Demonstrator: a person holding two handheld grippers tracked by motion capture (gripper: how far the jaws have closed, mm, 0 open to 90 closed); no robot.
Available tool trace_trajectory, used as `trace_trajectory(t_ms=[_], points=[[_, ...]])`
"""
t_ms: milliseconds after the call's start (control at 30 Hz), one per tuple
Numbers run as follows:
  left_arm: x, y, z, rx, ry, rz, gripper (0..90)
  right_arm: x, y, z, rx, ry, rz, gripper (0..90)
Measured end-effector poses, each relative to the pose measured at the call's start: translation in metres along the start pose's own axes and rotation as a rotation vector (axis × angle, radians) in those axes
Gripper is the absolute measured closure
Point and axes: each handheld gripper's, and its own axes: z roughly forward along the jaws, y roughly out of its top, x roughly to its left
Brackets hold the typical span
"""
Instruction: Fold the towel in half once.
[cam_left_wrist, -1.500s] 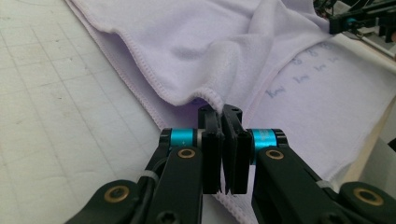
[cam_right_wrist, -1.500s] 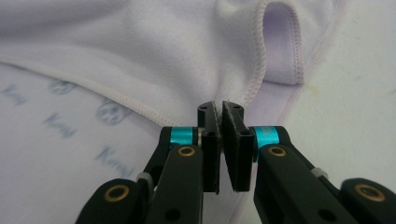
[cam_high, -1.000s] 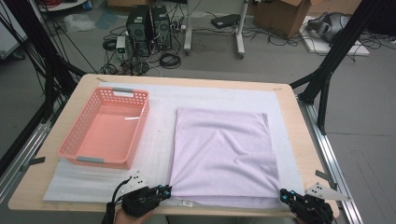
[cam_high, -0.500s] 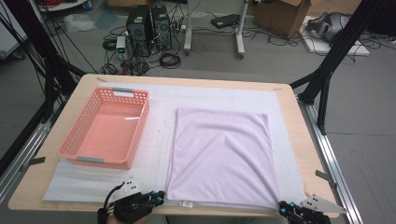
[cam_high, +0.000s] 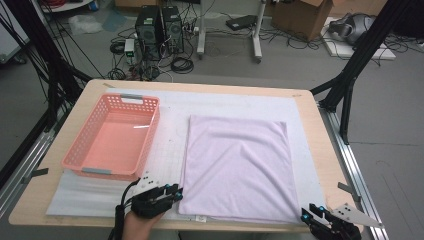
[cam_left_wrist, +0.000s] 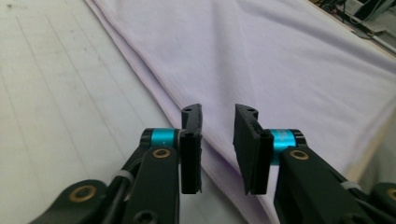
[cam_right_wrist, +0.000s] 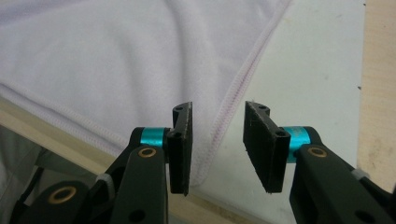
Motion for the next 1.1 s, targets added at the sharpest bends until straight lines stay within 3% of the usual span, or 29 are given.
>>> trace_trajectory(t_ms=[200, 300, 333, 367, 433, 500, 633, 733, 833, 967, 1100], points=[[0.012, 0.023, 0.033, 0.058, 0.063, -0.018, 71.5, 0.0, 0.001, 0.006, 0.012, 0.007, -0.012, 61.9], [0.012, 0.024, 0.044, 0.087, 0.08, -0.018, 69.7, 0.0, 0.001, 0.007, 0.005, 0.007, -0.013, 61.9], [0.01, 0.023, 0.047, 0.102, 0.099, 0.01, 70.5, -0.001, 0.002, 0.007, 0.006, 0.006, -0.015, 61.9], [0.008, 0.021, 0.049, 0.099, 0.121, 0.04, 75.3, -0.001, 0.001, 0.007, 0.004, 0.005, -0.01, 61.8], [0.006, 0.021, 0.049, 0.094, 0.148, 0.049, 85.0, -0.003, 0.0, 0.006, 0.005, 0.002, -0.006, 61.6], [0.005, 0.02, 0.047, 0.085, 0.176, 0.046, 86.5, -0.006, -0.001, 0.005, 0.008, -0.001, -0.006, 61.5], [0.011, 0.017, 0.034, 0.062, 0.188, 0.014, 86.5, -0.008, -0.002, 0.004, 0.007, -0.006, 0.007, 61.4], [0.013, 0.014, 0.031, 0.073, 0.177, 0.002, 82.1, -0.008, -0.002, 0.004, 0.008, -0.009, 0.008, 60.0], [0.009, 0.011, 0.024, 0.053, 0.152, -0.015, 60.8, -0.007, -0.001, 0.007, 0.011, -0.01, 0.009, 58.9], [-0.003, 0.003, 0.005, 0.015, 0.079, 0.014, 59.4, -0.006, -0.001, 0.01, 0.025, 0.004, 0.007, 65.0], [-0.011, -0.006, -0.008, 0.024, -0.012, 0.015, 59.6, -0.005, -0.001, 0.017, 0.049, 0.035, 0.004, 68.2]])
